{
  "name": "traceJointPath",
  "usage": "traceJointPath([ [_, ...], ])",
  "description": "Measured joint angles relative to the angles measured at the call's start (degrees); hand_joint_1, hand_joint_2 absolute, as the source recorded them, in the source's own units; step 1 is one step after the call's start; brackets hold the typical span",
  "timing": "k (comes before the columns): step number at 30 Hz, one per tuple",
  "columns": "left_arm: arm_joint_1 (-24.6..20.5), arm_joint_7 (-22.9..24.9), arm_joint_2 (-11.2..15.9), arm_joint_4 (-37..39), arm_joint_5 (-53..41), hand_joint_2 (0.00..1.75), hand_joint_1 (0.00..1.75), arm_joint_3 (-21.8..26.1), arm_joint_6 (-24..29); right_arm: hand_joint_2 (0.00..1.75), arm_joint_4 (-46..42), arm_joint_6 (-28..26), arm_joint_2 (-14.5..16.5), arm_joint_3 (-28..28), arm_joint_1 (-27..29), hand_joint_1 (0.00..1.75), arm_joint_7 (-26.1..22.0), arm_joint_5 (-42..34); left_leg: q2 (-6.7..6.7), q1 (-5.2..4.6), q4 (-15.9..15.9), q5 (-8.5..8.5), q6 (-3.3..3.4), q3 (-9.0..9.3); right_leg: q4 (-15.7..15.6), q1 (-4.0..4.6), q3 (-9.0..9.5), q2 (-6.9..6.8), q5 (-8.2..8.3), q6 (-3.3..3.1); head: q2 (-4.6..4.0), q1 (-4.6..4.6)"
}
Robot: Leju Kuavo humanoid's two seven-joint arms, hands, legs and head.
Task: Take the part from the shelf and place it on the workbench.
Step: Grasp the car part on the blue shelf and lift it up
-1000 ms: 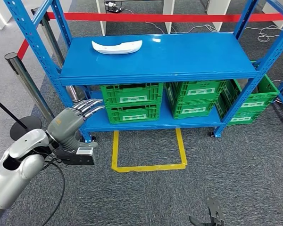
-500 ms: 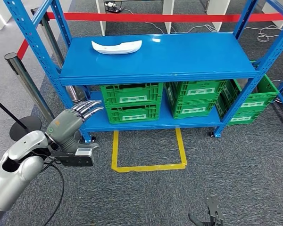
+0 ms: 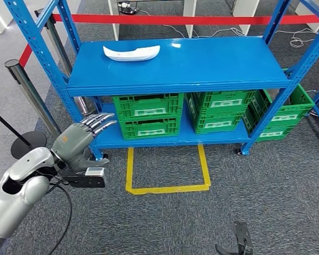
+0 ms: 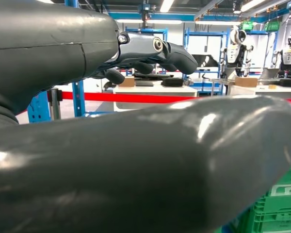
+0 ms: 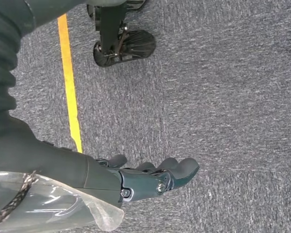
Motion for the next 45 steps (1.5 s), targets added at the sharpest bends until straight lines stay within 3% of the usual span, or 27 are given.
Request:
traceJointPath([
  [7, -0.03, 0.01, 0.0, 0.0, 0.0, 0.0, 0.0, 0.01, -0.01, 1.75, 0.0, -0.04, 0.0, 0.34, 0.01, 0.0, 0.41, 0.16, 0.0, 0.0, 0.0, 0.0, 0.0, 0.0, 0.0, 0.0, -0.01, 0.0, 0.0, 0.0, 0.01, 0.01],
  [17, -1.5, 0.63, -0.07, 0.02, -0.04, 0.0, 0.0, -0.07, -0.55, 1.75, 0.02, -0.18, 0.0, 1.45, 0.41, 0.0, 4.82, 2.35, 0.01, 0.0, 0.0, 0.0, 0.0, -0.01, 0.0, 0.0, -0.03, 0.02, 0.0, 0.0, 0.01, 0.0],
  [35, -4.04, -0.06, -0.51, 0.49, 0.67, 0.0, 0.0, -0.22, -1.19, 1.75, 0.04, 7.82, -0.33, 2.37, 1.6, 0.0, 3.15, 2.42, 0.01, 0.0, 0.01, 0.0, 0.0, -0.02, 0.0, 0.0, -0.04, 0.02, 0.0, 0.0, 0.0, 0.01],
  [45, -3.93, -0.96, -0.85, 1.95, 0.68, 0.0, 0.0, -0.23, -0.52, 1.75, 0.04, 8.15, -0.66, 2.32, 2.85, 0.0, 2.82, 2.39, 0.03, 0.0, 0.01, 0.0, 0.0, -0.04, 0.0, 0.0, -0.08, 0.07, 0.0, 0.0, 0.0, 0.01],
])
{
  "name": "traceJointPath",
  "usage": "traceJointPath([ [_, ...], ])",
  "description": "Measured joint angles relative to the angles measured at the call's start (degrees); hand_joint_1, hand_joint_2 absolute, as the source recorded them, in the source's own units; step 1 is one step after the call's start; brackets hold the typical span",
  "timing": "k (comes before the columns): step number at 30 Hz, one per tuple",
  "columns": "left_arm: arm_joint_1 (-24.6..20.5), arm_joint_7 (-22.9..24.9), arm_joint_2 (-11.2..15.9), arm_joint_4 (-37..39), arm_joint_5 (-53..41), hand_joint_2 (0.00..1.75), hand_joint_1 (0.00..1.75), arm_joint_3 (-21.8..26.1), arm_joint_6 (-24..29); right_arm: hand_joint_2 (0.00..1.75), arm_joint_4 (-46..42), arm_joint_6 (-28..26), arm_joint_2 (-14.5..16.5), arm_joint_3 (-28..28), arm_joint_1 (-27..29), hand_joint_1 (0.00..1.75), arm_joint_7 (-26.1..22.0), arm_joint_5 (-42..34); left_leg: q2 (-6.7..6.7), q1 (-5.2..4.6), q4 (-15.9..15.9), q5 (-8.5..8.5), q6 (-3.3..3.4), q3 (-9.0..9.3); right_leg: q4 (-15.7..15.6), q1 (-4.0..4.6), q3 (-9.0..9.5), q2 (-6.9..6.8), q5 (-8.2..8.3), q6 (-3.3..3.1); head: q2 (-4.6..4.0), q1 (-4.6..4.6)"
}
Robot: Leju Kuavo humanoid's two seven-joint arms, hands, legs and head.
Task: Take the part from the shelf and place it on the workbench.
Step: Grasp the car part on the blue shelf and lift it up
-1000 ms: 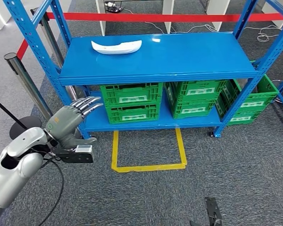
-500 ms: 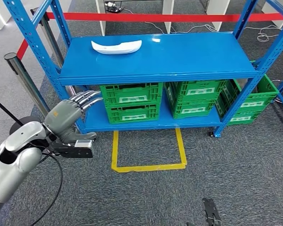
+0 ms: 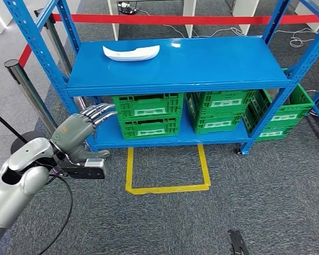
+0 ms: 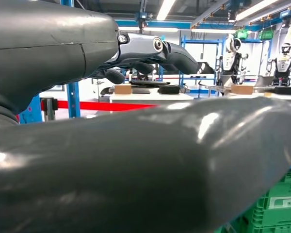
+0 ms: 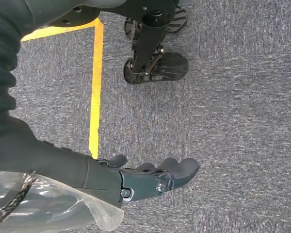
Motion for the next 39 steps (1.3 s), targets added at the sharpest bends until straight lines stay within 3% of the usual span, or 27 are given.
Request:
traceJointPath([
  [18, -0.01, -0.02, -0.12, 0.76, 0.04, 0.0, 0.0, 0.01, 0.03, 1.75, 0.0, 0.09, -0.04, 0.0, 0.04, 0.0, -0.09, 0.04, 0.0, -0.04, 0.1, -0.05, 0.04, -0.02, -0.08, -0.09, 0.0, 0.01, 0.07, 0.06, 0.0, -0.01],
  [21, -0.22, -0.04, -0.1, 0.74, 0.35, 0.0, 0.0, 0.15, 0.04, 1.75, 0.02, 0.63, -0.03, 0.0, 0.03, 0.0, -0.93, -0.01, 0.0, -0.24, -0.26, 0.26, 0.84, 0.02, -0.77, -0.35, 0.11, 0.02, 0.55, 0.78, 0.01, -0.05],
  [22, -0.42, -0.07, -0.13, 0.72, 0.51, 0.0, 0.0, 0.25, 0.03, 1.31, 0.02, 0.81, -0.05, -0.01, 0.0, 0.0, -1.14, -0.01, 0.13, -0.14, -1.09, 0.73, 1.23, 0.37, -0.73, -0.31, -0.09, -0.06, 0.4, 1.01, 0.0, -0.03],
  [23, -0.71, -0.1, -0.16, 0.71, 0.7, 0.0, 0.0, 0.34, 0.02, 0.87, 0.02, 0.91, -0.11, 0.0, -0.05, 0.0, -1.22, 0.0, 0.26, 0.04, -2.0, 1.23, 1.56, 0.74, 0.21, -0.23, -0.71, -0.12, -0.25, 1.13, 0.0, 0.04],
  [25, -1.16, -0.16, -0.23, 0.69, 1.03, 0.0, 0.0, 0.51, -0.09, 0.87, 0.01, 0.58, -0.23, -0.01, -0.1, 0.0, -1.25, 0.05, 0.52, 0.42, -3.1, 1.87, 1.95, 1.27, 5.9, -0.28, -3.88, -0.28, -2.9, 1.31, 0.0, 0.24],
  [26, -1.29, -0.17, -0.22, 0.71, 1.18, 0.0, 0.0, 0.57, -0.17, 1.31, 0.02, 0.25, -0.27, -0.01, -0.06, 0.0, -1.28, 0.07, 0.54, 0.48, -3.12, 1.88, 1.99, 1.25, 9.9, -0.39, -6.04, -0.29, -4.28, 1.48, 0.0, 0.3],
  [27, -1.3, -0.17, -0.2, 0.71, 1.29, 0.0, 0.0, 0.62, -0.26, 1.75, 0.02, -0.04, -0.3, -0.01, 0.02, 0.0, -1.38, 0.08, 0.56, 0.53, -3.04, 1.79, 1.9, 1.24, 13.18, -0.55, -8.01, -0.32, -4.98, 1.7, 0.0, 0.33],
  [28, -1.29, -0.17, -0.18, 0.72, 1.41, 0.0, 0.0, 0.64, -0.34, 1.75, 0.03, -0.25, -0.32, -0.01, 0.11, 0.0, -1.51, 0.11, 0.56, 0.6, -2.88, 1.63, 1.72, 1.25, 14.8, -0.74, -9.26, -0.36, -4.67, 1.94, 0.0, 0.31],
  [29, -1.29, -0.17, -0.18, 0.72, 1.52, 0.0, 0.0, 0.67, -0.38, 1.75, 0.04, -0.36, -0.35, -0.01, 0.15, 0.0, -1.66, 0.15, 0.55, 0.74, -2.61, 1.36, 1.41, 1.27, 14.11, -0.93, -9.44, -0.44, -3.19, 2.18, 0.01, 0.32],
  [31, -1.31, -0.17, -0.18, 0.72, 1.68, 0.0, 0.0, 0.79, -0.4, 1.75, 0.05, -0.56, -0.43, -0.01, 0.1, 0.0, -1.85, 0.22, 0.53, 1.15, -1.52, 0.39, 0.52, 1.27, 7.88, -1.28, -7.23, -0.76, 1.07, 2.79, 0.01, 0.32],
  [32, -1.34, -0.17, -0.16, 0.73, 1.71, 0.0, 0.0, 0.93, -0.42, 1.75, 0.12, -0.69, -0.39, 0.0, 0.05, 0.0, -1.83, 0.24, 0.52, 1.18, -0.7, -0.2, -0.03, 1.04, 4.81, -1.34, -5.84, -0.88, 2.23, 2.95, 0.01, 0.52],
  [34, -1.4, -0.13, -0.16, 0.74, 1.74, 0.0, 0.0, 1.17, -0.46, 1.75, 0.27, -0.93, -0.27, -0.01, -0.02, 0.0, -1.8, 0.26, 0.48, 0.96, 0.6, -0.89, -0.79, 0.32, 2.6, -1.3, -4.76, -0.9, 2.05, 2.37, 0.02, 0.68],
  [37, -1.39, -0.17, -0.29, 0.74, 1.66, 0.0, 0.0, 1.19, -0.5, 0.44, 0.35, -1.75, -0.22, -0.06, 0.07, 0.0, -2.89, 0.2, 0.47, 0.96, 1.27, -1.39, -1.2, -0.17, 3.06, -1.24, -4.98, -0.69, 1.55, 0.86, 0.02, 0.32],
  [38, -1.43, -0.2, -0.3, 0.71, 1.52, 0.0, 0.0, 1.17, -0.49, 0.44, 0.35, -2.04, -0.21, -0.08, 0.03, 0.0, -3.76, 0.08, 0.47, 1.05, 2.2, -2.11, -1.35, -0.53, 3.08, -1.27, -4.93, -0.63, 1.51, 0.52, 0.02, 0.26],
  [39, -1.54, -0.1, -0.25, 0.6, 1.4, 0.0, 0.0, 1.17, -0.59, 0.87, 0.35, -2.15, -0.19, -0.1, -0.12, 0.0, -4.73, -0.08, 0.47, 1.11, 4.38, -3.42, -1.52, -1.51, 3.07, -1.29, -4.87, -0.57, 1.47, 0.22, 0.02, 0.21],
])
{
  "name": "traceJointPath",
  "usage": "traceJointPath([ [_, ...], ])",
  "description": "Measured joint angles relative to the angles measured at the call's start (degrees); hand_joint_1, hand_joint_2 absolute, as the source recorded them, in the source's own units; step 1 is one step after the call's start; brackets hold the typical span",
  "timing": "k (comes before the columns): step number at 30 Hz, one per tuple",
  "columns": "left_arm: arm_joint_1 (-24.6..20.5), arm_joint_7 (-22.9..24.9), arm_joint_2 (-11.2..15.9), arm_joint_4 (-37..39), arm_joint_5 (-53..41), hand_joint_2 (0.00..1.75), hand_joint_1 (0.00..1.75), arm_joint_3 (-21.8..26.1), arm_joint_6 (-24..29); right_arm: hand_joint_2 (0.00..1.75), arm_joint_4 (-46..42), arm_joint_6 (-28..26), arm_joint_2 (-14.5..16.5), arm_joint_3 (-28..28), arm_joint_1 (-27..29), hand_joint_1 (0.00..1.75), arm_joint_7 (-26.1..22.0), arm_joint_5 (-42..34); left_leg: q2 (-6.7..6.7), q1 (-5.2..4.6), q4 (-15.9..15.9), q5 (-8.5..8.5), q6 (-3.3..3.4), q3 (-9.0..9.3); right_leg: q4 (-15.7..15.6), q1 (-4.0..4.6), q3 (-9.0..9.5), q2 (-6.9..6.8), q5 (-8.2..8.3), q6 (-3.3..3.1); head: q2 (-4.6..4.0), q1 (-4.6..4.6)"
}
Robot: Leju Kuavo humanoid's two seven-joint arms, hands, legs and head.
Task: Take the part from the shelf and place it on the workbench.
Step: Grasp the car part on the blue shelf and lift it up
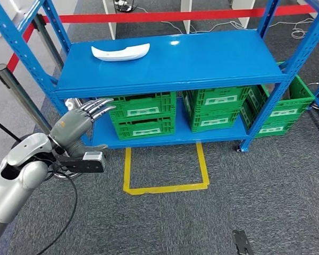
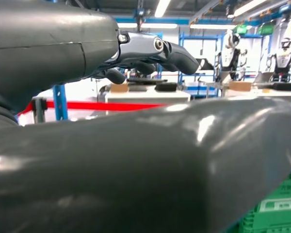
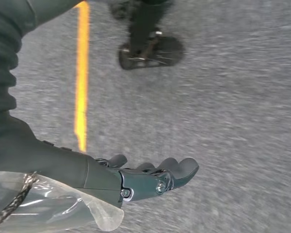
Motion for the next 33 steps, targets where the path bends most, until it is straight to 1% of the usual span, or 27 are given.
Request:
traceJointPath([
  [2, -0.12, 0.47, 0.14, -0.36, 0.13, 0.0, 0.0, -0.01, -0.66, 1.75, 0.0, 0.29, 0.04, -0.02, -0.39, 0.0, -1.4, -0.26, 0.0, 0.0, 7.56, -3.42, -0.17, -3.66, -0.02, 0.16, 0.09, 0.07, -0.11, -0.37, 0.0, -0.03],
  [3, 0.03, 0.69, 0.21, -0.51, 0.31, 0.0, 0.0, -0.01, -0.99, 1.75, 0.01, 0.73, 0.06, -0.02, -0.49, 0.0, -1.73, -0.33, 0.0, -0.01, 11.38, -4.66, -0.13, -5.67, -0.02, 0.29, 0.15, 0.09, -0.18, -0.49, 0.0, -0.02],
  [4, 0.36, 0.71, 0.25, -0.58, 0.44, 0.0, 0.0, -0.01, -1.14, 1.75, 0.01, 1.29, 0.07, -0.03, -0.46, 0.0, -1.91, -0.4, -0.01, -0.03, 13.6, -4.84, 0.02, -7.0, -0.02, 0.42, 0.27, 0.11, -0.26, -0.6, 0.0, -0.02],
  [5, 0.73, 0.54, 0.27, -0.58, 0.44, 0.0, 0.0, -0.01, -1.06, 1.75, 0.01, 1.85, 0.07, -0.04, -0.32, 0.0, -2.15, -0.51, -0.01, -0.07, 13.73, -3.86, 0.29, -7.41, -0.02, 0.57, 0.43, 0.13, -0.34, -0.72, 0.0, -0.02],
  [6, 1.0, 0.3, 0.29, -0.58, 0.4, 0.0, 0.0, 0.0, -0.9, 1.75, 0.02, 2.32, 0.07, -0.05, -0.17, 0.0, -2.41, -0.62, -0.02, -0.17, 11.57, -1.82, 0.7, -6.78, -0.02, 0.73, 0.63, 0.15, -0.41, -0.81, 0.0, 0.0],
  [7, 1.15, 0.08, 0.32, -0.59, 0.36, 0.0, 0.0, 0.03, -0.75, 1.75, 0.01, 2.63, 0.07, -0.07, -0.05, 0.0, -2.62, -0.72, -0.04, -0.35, 7.9, 0.74, 1.24, -5.45, -0.03, 0.86, 0.81, 0.18, -0.47, -0.87, 0.0, 0.0],
  [8, 1.17, -0.05, 0.35, -0.59, 0.35, 0.0, 0.0, 0.08, -0.66, 1.75, 0.02, 2.8, 0.09, -0.08, 0.01, 0.0, -2.75, -0.76, -0.08, -0.6, 4.27, 2.71, 1.85, -4.04, -0.07, 0.95, 0.88, 0.2, -0.5, -0.86, 0.0, 0.04],
  [9, 1.15, -0.12, 0.38, -0.59, 0.34, 0.0, 0.0, 0.12, -0.6, 1.75, 0.04, 2.92, 0.11, -0.09, 0.01, 0.0, -2.83, -0.79, -0.12, -0.87, 1.23, 4.08, 2.34, -2.92, -0.1, 1.01, 0.83, 0.26, -0.48, -0.77, 0.0, 0.04],
  [10, 1.14, -0.13, 0.4, -0.58, 0.34, 0.0, 0.0, 0.16, -0.58, 1.75, 0.05, 2.98, 0.13, -0.1, 0.0, 0.0, -2.87, -0.8, -0.15, -1.12, -0.62, 4.56, 2.67, -2.32, -0.15, 1.01, 0.66, 0.28, -0.38, -0.57, 0.0, 0.02],
  [11, 1.14, -0.14, 0.42, -0.58, 0.33, 0.0, 0.0, 0.17, -0.57, 1.75, 0.07, 3.0, 0.15, -0.12, 0.04, 0.0, -2.89, -0.8, -0.18, -1.28, -1.3, 4.42, 2.81, -2.19, -0.26, 0.98, 0.47, 0.26, -0.24, -0.31, 0.0, 0.02],
  [13, 1.14, -0.14, 0.41, -0.6, 0.33, 0.0, 0.0, 0.19, -0.57, 1.75, 0.07, 2.98, 0.14, -0.15, 0.16, 0.0, -2.91, -0.81, -0.14, -1.2, -2.36, 4.59, 2.77, -2.03, -0.5, 0.95, 0.2, 0.18, -0.08, 0.34, 0.0, -0.01],
  [14, 1.14, -0.14, 0.39, -0.6, 0.33, 0.0, 0.0, 0.19, -0.56, 1.75, 0.07, 2.96, 0.13, -0.16, 0.2, 0.0, -2.92, -0.82, -0.1, -1.04, -2.81, 4.83, 2.8, -1.86, -0.17, 0.97, -0.05, 0.13, -0.48, 0.61, 0.0, 0.04],
  [15, 1.11, -0.14, 0.38, -0.6, 0.33, 0.0, 0.0, 0.2, -0.54, 1.75, 0.07, 2.96, 0.11, -0.18, 0.18, 0.0, -2.94, -0.82, -0.04, -0.88, -3.26, 5.08, 2.85, -1.68, 1.19, 1.0, -0.72, 0.1, -1.45, 0.85, 0.0, 0.11],
  [16, 1.13, -0.14, 0.36, -0.6, 0.33, 0.0, 0.0, 0.19, -0.52, 1.75, 0.07, 2.95, 0.09, -0.19, 0.15, 0.0, -2.96, -0.82, 0.03, -0.76, -3.51, 5.24, 2.9, -1.56, 3.76, 0.97, -1.95, 0.08, -2.96, 1.02, 0.0, 0.18],
  [18, 1.28, -0.14, 0.36, -0.59, 0.33, 0.0, 0.0, 0.14, -0.51, 1.75, 0.07, 2.96, 0.09, -0.21, 0.23, 0.0, -2.97, -0.82, 0.07, -0.92, -3.52, 5.32, 3.05, -1.66, 11.07, 0.97, -5.23, 0.05, -6.24, 1.31, 0.0, 0.24],
  [19, 1.42, -0.14, 0.36, -0.58, 0.33, 0.0, 0.0, 0.08, -0.51, 1.75, 0.07, 2.96, 0.09, -0.22, 0.32, 0.0, -2.96, -0.82, 0.06, -1.01, -3.5, 5.33, 3.08, -1.69, 13.71, 0.96, -6.43, 0.04, -6.94, 1.4, 0.0, 0.24],
  [20, 1.54, -0.14, 0.36, -0.58, 0.33, 0.0, 0.0, 0.02, -0.51, 1.75, 0.07, 2.95, 0.08, -0.24, 0.4, 0.0, -2.96, -0.82, 0.05, -1.09, -3.47, 5.34, 3.1, -1.69, 14.41, 0.97, -6.72, 0.04, -6.59, 1.41, 0.0, 0.25],
  [21, 1.62, -0.14, 0.36, -0.58, 0.33, 0.0, 0.0, -0.03, -0.51, 1.75, 0.07, 2.95, 0.06, -0.25, 0.42, 0.0, -2.96, -0.82, 0.02, -1.14, -3.42, 5.33, 3.1, -1.67, 12.68, 0.98, -5.81, 0.04, -5.15, 1.33, 0.0, 0.26],
  [22, 1.66, -0.14, 0.36, -0.58, 0.33, 0.0, 0.0, -0.05, -0.5, 1.75, 0.07, 2.94, 0.04, -0.26, 0.39, 0.0, -2.96, -0.82, -0.01, -1.18, -3.33, 5.29, 3.05, -1.63, 9.04, 0.99, -3.95, 0.02, -3.09, 1.17, 0.0, 0.26],
  [23, 1.67, -0.14, 0.37, -0.59, 0.33, 0.0, 0.0, -0.05, -0.5, 1.75, 0.07, 2.94, 0.02, -0.26, 0.32, 0.0, -2.96, -0.82, -0.02, -1.24, -3.24, 5.23, 2.96, -1.63, 5.03, 1.05, -1.86, -0.02, -1.62, 0.95, 0.0, 0.25],
  [24, 1.64, -0.14, 0.38, -0.59, 0.33, 0.0, 0.0, -0.03, -0.49, 1.75, 0.07, 2.94, 0.01, -0.26, 0.23, 0.0, -2.97, -0.82, -0.02, -1.34, -3.05, 5.16, 2.82, -1.74, 1.61, 1.12, -0.06, -0.04, -0.62, 0.69, 0.0, 0.21],
  [25, 1.62, -0.14, 0.38, -0.59, 0.33, 0.0, 0.0, -0.01, -0.48, 1.75, 0.07, 2.94, 0.01, -0.26, 0.19, 0.0, -2.98, -0.82, -0.02, -1.42, -2.92, 5.17, 2.6, -1.89, -0.44, 1.23, 1.04, -0.05, -0.28, 0.45, 0.0, 0.18],
  [28, 1.64, -0.14, 0.33, -0.59, 0.33, 0.0, 0.0, 0.01, -0.46, 1.75, 0.07, 2.95, 0.01, -0.26, 0.28, 0.0, -2.98, -0.82, -0.03, -1.42, -2.89, 5.33, 1.85, -2.13, -1.49, 1.33, 1.61, -0.01, -0.15, -0.29, 0.0, 0.21],
  [29, 1.61, -0.14, 0.32, -0.6, 0.33, 0.0, 0.0, 0.03, -0.46, 1.75, 0.07, 2.95, 0.01, -0.26, 0.27, 0.0, -2.99, -0.82, -0.06, -1.39, -2.59, 4.96, 1.58, -2.2, -1.69, 1.2, 1.7, -0.02, 0.01, -0.59, 0.0, 0.17],
  [30, 1.54, -0.14, 0.33, -0.6, 0.33, 0.0, 0.0, 0.08, -0.45, 1.75, 0.07, 2.95, -0.01, -0.26, 0.23, 0.0, -2.99, -0.82, -0.09, -1.33, -1.41, 4.03, 1.24, -2.65, -1.92, 1.03, 1.8, -0.03, 0.16, -0.92, 0.0, 0.03],
  [31, 1.48, -0.14, 0.38, -0.6, 0.33, 0.0, 0.0, 0.14, -0.45, 1.75, 0.07, 2.95, -0.02, -0.26, 0.19, 0.0, -3.0, -0.82, -0.11, -1.19, 1.06, 2.49, 0.88, -3.67, -2.09, 0.87, 1.87, -0.06, 0.27, -1.18, 0.0, -0.09],
  [33, 1.56, -0.14, 0.44, -0.6, 0.33, 0.0, 0.0, 0.19, -0.44, 1.75, 0.07, 2.94, -0.04, -0.26, 0.2, 0.0, -3.0, -0.82, -0.13, -0.8, 8.64, -1.14, 0.24, -6.93, -2.12, 0.84, 1.85, -0.07, 0.31, -1.37, -0.01, -0.24],
])
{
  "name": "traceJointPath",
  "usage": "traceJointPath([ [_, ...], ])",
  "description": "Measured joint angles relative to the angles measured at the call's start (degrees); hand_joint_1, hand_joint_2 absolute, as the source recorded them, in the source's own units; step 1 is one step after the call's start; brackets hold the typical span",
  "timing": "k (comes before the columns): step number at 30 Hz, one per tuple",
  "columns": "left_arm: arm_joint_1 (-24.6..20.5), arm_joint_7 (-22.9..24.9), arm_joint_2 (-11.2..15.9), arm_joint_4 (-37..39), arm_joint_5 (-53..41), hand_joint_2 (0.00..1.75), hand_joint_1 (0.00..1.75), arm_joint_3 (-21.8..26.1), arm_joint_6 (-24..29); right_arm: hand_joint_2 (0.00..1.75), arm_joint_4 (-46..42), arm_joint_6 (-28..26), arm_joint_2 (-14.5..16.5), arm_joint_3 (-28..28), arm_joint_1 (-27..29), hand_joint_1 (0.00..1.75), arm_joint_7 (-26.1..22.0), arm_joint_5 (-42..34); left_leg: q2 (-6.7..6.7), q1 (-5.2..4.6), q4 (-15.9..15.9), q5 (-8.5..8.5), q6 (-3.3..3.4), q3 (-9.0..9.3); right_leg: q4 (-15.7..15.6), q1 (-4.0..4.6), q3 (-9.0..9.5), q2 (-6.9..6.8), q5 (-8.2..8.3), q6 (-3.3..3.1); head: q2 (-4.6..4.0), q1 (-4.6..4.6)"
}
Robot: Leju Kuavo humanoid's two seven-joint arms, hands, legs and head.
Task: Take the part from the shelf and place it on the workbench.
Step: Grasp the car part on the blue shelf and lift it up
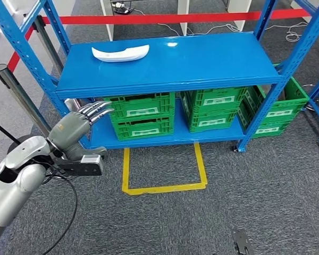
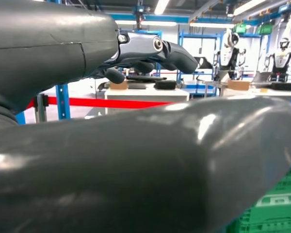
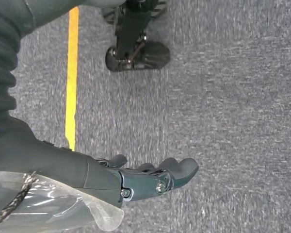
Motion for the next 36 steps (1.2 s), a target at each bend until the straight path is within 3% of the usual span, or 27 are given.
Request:
traceJointPath([
  [1, 0.17, 0.0, 0.01, 0.0, 0.0, 0.0, 0.0, -0.01, -0.01, 1.75, 0.0, 0.01, 0.0, 0.0, 0.05, 0.0, 0.01, 0.0, 0.0, 0.19, 3.2, -1.06, -0.22, -1.41, 0.01, -0.01, -0.01, -0.01, 0.0, 0.0, 0.0, 0.02],
  [2, 0.33, 0.0, 0.02, 0.0, 0.0, 0.0, 0.0, -0.02, -0.01, 1.75, 0.0, 0.01, 0.01, 0.0, 0.08, 0.0, 0.01, 0.0, 0.0, 0.33, 4.53, -1.03, -0.34, -1.98, 0.02, -0.01, -0.01, 0.0, 0.0, 0.0, 0.0, 0.01],
  [3, 0.42, 0.0, 0.02, 0.0, 0.0, 0.0, 0.0, -0.02, -0.01, 1.75, 0.0, 0.02, 0.01, 0.0, 0.09, 0.0, 0.02, 0.0, 0.0, 0.43, 3.58, 0.11, -0.39, -1.51, 0.05, -0.04, 0.01, 0.0, 0.0, 0.02, 0.0, 0.01],
  [5, 0.37, 0.0, 0.02, 0.0, 0.0, 0.0, 0.0, 0.02, 0.0, 1.75, 0.0, 0.02, 0.02, 0.0, 0.07, 0.0, 0.01, 0.0, 0.0, 0.55, -3.68, 4.11, -0.28, 1.94, 0.1, -0.11, 0.1, 0.03, -0.02, 0.15, 0.01, 0.01],
  [7, 0.24, 0.0, 0.01, 0.0, 0.0, 0.0, 0.0, 0.08, 0.0, 1.75, 0.0, 0.02, 0.01, 0.0, -0.01, 0.0, 0.0, 0.0, -0.04, 0.4, -10.16, 6.18, 0.06, 4.93, 0.21, 0.03, -0.1, 0.07, 0.03, 0.68, 0.0, 0.04],
  [10, 0.29, 0.0, 0.02, 0.0, 0.0, 0.0, 0.0, 0.14, 0.0, 1.75, 0.0, 0.02, 0.0, 0.0, 0.0, 0.0, 0.01, 0.0, -0.15, 0.17, -11.84, 6.2, 0.97, 5.33, -0.03, 0.1, -0.44, 0.07, 0.34, 1.71, 0.0, 0.11],
  [12, 0.24, 0.0, -0.01, 0.0, 0.0, 0.0, 0.0, 0.14, 0.0, 1.75, 0.0, 0.02, -0.02, 0.0, 0.0, 0.0, 0.01, 0.0, -0.09, 0.29, -12.26, 6.57, 1.8, 5.39, 0.99, 0.01, -1.17, 0.02, -0.59, 2.24, 0.01, 0.19],
  [13, 0.17, 0.0, -0.03, 0.0, 0.0, 0.0, 0.0, 0.13, 0.0, 1.75, 0.0, 0.02, -0.02, 0.01, -0.01, 0.0, 0.0, 0.0, -0.03, 0.38, -12.47, 6.73, 2.17, 5.42, 3.12, -0.01, -2.24, 0.01, -1.93, 2.41, 0.01, 0.27],
  [15, 0.17, 0.0, -0.06, 0.0, 0.0, 0.0, 0.0, 0.09, 0.0, 1.75, 0.01, 0.03, -0.03, 0.01, 0.04, 0.0, 0.0, 0.0, 0.04, 0.26, -12.48, 6.81, 2.57, 5.3, 10.74, -0.01, -5.81, -0.03, -5.65, 2.57, 0.01, 0.39],
  [17, 0.33, 0.0, -0.05, 0.0, 0.0, 0.0, 0.0, 0.02, 0.0, 1.75, 0.01, 0.01, -0.04, 0.01, 0.18, 0.0, 0.01, 0.0, 0.03, 0.05, -12.42, 6.84, 2.67, 5.22, 16.53, 0.04, -8.53, -0.03, -7.28, 2.58, 0.01, 0.39],
  [18, 0.4, 0.0, -0.05, 0.0, 0.0, 0.0, 0.0, -0.01, 0.0, 1.75, 0.01, 0.01, -0.05, 0.0, 0.22, 0.0, 0.01, 0.0, -0.01, -0.01, -12.39, 6.83, 2.69, 5.22, 16.21, 0.07, -8.38, -0.03, -6.45, 2.48, 0.01, 0.41],
  [19, 0.44, 0.0, -0.06, 0.0, 0.0, 0.0, 0.0, -0.03, 0.0, 1.75, 0.01, 0.0, -0.05, 0.0, 0.21, 0.0, 0.02, 0.0, -0.04, -0.06, -12.36, 6.81, 2.67, 5.27, 13.67, 0.09, -7.13, -0.04, -4.72, 2.3, 0.01, 0.4],
  [20, 0.43, 0.0, -0.06, 0.0, 0.0, 0.0, 0.0, -0.04, 0.0, 1.75, 0.01, 0.01, -0.06, 0.0, 0.18, 0.0, 0.02, 0.0, -0.07, -0.1, -12.3, 6.75, 2.59, 5.32, 9.52, 0.11, -5.08, -0.05, -2.67, 2.07, 0.01, 0.4],
  [22, 0.36, 0.0, -0.04, 0.0, -0.01, 0.0, 0.0, -0.02, 0.0, 1.75, 0.01, 0.01, -0.07, 0.0, 0.03, 0.0, 0.02, 0.0, -0.1, -0.35, -12.06, 6.6, 2.23, 5.17, 2.37, 0.25, -1.24, -0.07, -0.44, 1.66, 0.01, 0.37],
  [23, 0.34, 0.0, -0.03, 0.0, -0.01, 0.0, 0.0, -0.01, 0.0, 1.75, 0.02, 0.01, -0.07, 0.0, 0.0, 0.0, 0.01, 0.0, -0.1, -0.45, -11.95, 6.59, 1.99, 5.05, 0.69, 0.35, -0.32, -0.05, -0.24, 1.5, 0.01, 0.33],
  [27, 0.28, 0.0, -0.08, 0.0, 0.0, 0.0, 0.0, 0.05, 0.0, 1.75, 0.01, 0.01, -0.07, 0.0, 0.08, 0.0, 0.01, 0.0, -0.13, -0.27, -11.16, 5.95, 0.93, 4.67, 0.03, 0.31, -0.03, 0.02, -0.09, 0.63, 0.0, 0.27],
  [29, 0.21, 0.0, -0.03, 0.0, 0.0, 0.0, 0.0, 0.13, 0.0, 1.75, 0.01, 0.01, -0.08, 0.0, 0.01, 0.0, 0.01, 0.0, -0.14, -0.07, -6.37, 2.98, 0.25, 2.66, -0.17, 0.08, 0.06, 0.01, 0.05, 0.16, 0.0, 0.17],
  [31, 0.36, 0.0, 0.02, 0.0, 0.0, 0.0, 0.0, 0.12, 0.0, 1.75, 0.01, 0.0, -0.09, 0.0, 0.05, 0.0, 0.01, 0.0, -0.14, 0.11, 1.43, -0.47, -0.2, -0.83, -0.16, 0.07, 0.06, 0.01, 0.01, 0.02, 0.01, 0.15],
  [32, 0.49, 0.0, 0.02, 0.0, 0.0, 0.0, 0.0, 0.1, 0.0, 1.75, 0.01, 0.01, -0.09, 0.0, 0.09, 0.0, 0.02, 0.0, -0.13, 0.17, 4.01, -1.1, -0.3, -2.02, -0.15, 0.07, 0.07, 0.01, 0.0, 0.01, 0.01, 0.15],
  [33, 0.58, 0.0, 0.02, 0.0, 0.0, 0.0, 0.0, 0.09, 0.0, 1.75, 0.01, 0.01, -0.09, 0.0, 0.11, 0.0, 0.02, 0.0, -0.13, 0.21, 4.42, -0.54, -0.3, -2.24, -0.14, 0.07, 0.09, 0.01, 0.0, 0.01, 0.01, 0.15],
  [34, 0.59, 0.0, 0.02, 0.0, 0.0, 0.0, 0.0, 0.1, 0.0, 1.75, 0.02, 0.02, -0.09, 0.0, 0.11, 0.0, 0.02, 0.0, -0.13, 0.24, 2.44, 1.1, -0.22, -1.34, -0.13, 0.07, 0.17, 0.03, -0.01, 0.02, 0.01, 0.14],
  [36, 0.45, 0.0, 0.02, 0.0, 0.0, 0.0, 0.0, 0.14, 0.0, 1.75, 0.01, 0.02, -0.09, 0.0, 0.07, 0.0, 0.02, 0.0, -0.14, 0.2, -5.53, 5.22, 0.19, 2.42, -0.12, 0.12, 0.33, 0.07, -0.07, 0.16, 0.01, 0.16],
])
